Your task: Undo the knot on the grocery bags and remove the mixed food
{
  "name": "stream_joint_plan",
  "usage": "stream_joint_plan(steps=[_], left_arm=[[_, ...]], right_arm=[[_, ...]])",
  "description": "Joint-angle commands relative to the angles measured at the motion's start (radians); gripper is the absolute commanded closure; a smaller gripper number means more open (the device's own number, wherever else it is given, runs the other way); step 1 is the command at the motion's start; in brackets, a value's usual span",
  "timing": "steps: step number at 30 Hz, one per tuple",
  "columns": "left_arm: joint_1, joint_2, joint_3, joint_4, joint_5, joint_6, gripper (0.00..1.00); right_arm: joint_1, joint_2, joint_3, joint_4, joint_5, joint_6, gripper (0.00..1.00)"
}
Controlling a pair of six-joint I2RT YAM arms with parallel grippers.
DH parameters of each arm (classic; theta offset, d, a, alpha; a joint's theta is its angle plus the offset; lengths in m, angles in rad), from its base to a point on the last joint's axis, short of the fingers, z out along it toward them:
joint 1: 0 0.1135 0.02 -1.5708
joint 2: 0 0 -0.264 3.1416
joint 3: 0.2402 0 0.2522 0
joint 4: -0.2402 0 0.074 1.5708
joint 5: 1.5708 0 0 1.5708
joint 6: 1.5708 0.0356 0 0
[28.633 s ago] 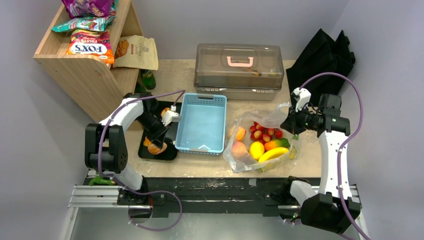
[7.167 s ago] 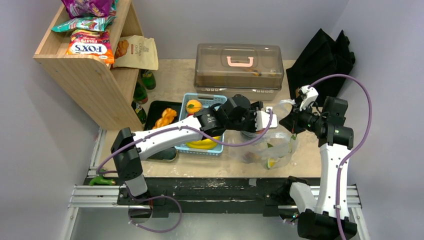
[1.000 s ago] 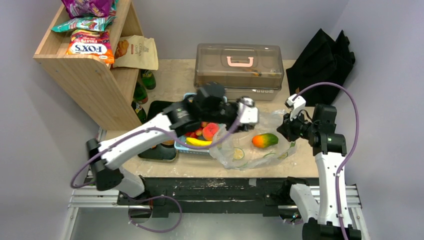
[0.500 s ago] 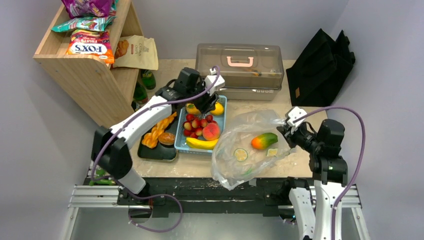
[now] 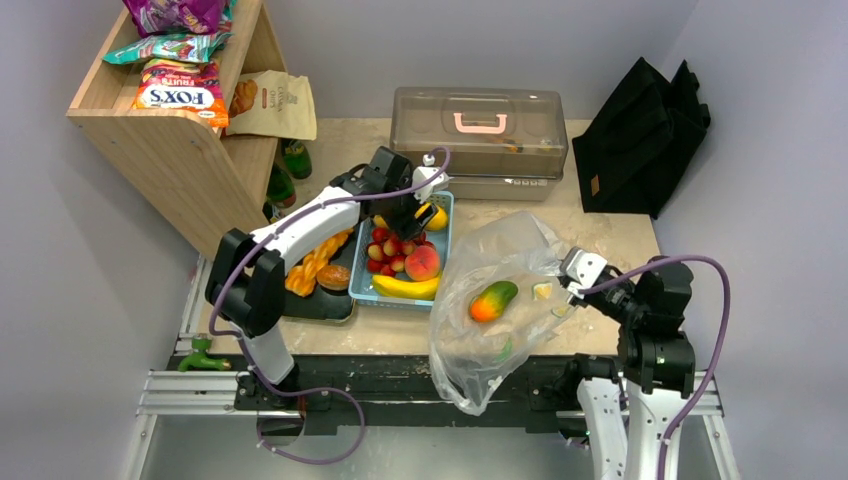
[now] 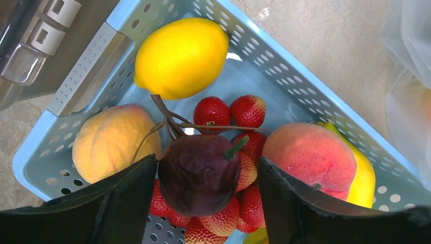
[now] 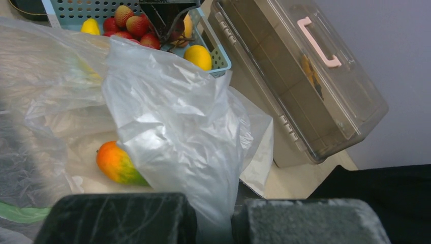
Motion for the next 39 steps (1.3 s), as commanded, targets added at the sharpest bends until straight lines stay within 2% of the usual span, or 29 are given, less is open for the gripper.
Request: stream_joint_plan(steps=[1,3,4,5,9,13,16,20,23,24,26,29,36,39], left_arm=[[0.009,-0.057,-0.011,0.024,0.042,0.018,0.22],[0.009,-0.105,-0.036,0.042,0.073,0.019,0.05],[0.009,-0.124,-0.043,0.044,0.080,0.021,0.01],[0.008,-0.139,-0.048,0.039,0.081,0.023,0.00],[0.020,-0.240,-0.072,0.046,0.131,0.019,0.00],[-0.004,-0.412,-0.073,0.097,0.270,0.036,0.00],[-0.146,-0.525,-0.048,0.074,0.304,0.131,0.06],[-0.343,-0.589,-0.069,0.094,0.326,0.214,0.21],[-0.491,-0.509,-0.022,0.059,0.218,0.258,0.40],[-0.527,-0.452,0.009,0.037,0.178,0.242,0.43],[-0.589,-0.369,0.053,0.016,0.111,0.187,0.43],[-0.652,-0.281,0.038,0.050,0.035,0.144,0.29],[-0.676,-0.036,0.067,0.142,-0.092,0.039,0.25],[-0.658,0.092,0.145,0.115,-0.150,-0.022,0.30]], right_arm=[[0.003,-0.022,-0.005,0.001,-0.048,-0.067,1.00],[0.003,-0.025,-0.010,0.005,-0.046,-0.065,1.00],[0.002,-0.022,-0.012,0.008,-0.039,-0.056,1.00],[0.002,-0.019,-0.014,0.010,-0.032,-0.046,1.00],[0.003,0.007,-0.008,0.017,0.010,0.004,1.00],[0.003,0.030,0.000,0.028,0.053,0.078,1.00],[0.002,0.055,0.015,0.040,0.085,0.167,1.00],[0.002,0.104,0.053,0.008,0.092,0.249,1.00],[0.002,0.119,0.064,-0.012,0.094,0.276,1.00],[0.002,0.123,0.070,-0.021,0.094,0.287,1.00],[0.003,0.138,0.089,-0.053,0.103,0.299,1.00],[0.003,0.163,0.114,-0.089,0.143,0.328,1.00],[0.002,0.188,0.145,-0.141,0.204,0.337,1.00],[0.003,0.179,0.145,-0.146,0.209,0.336,1.00]])
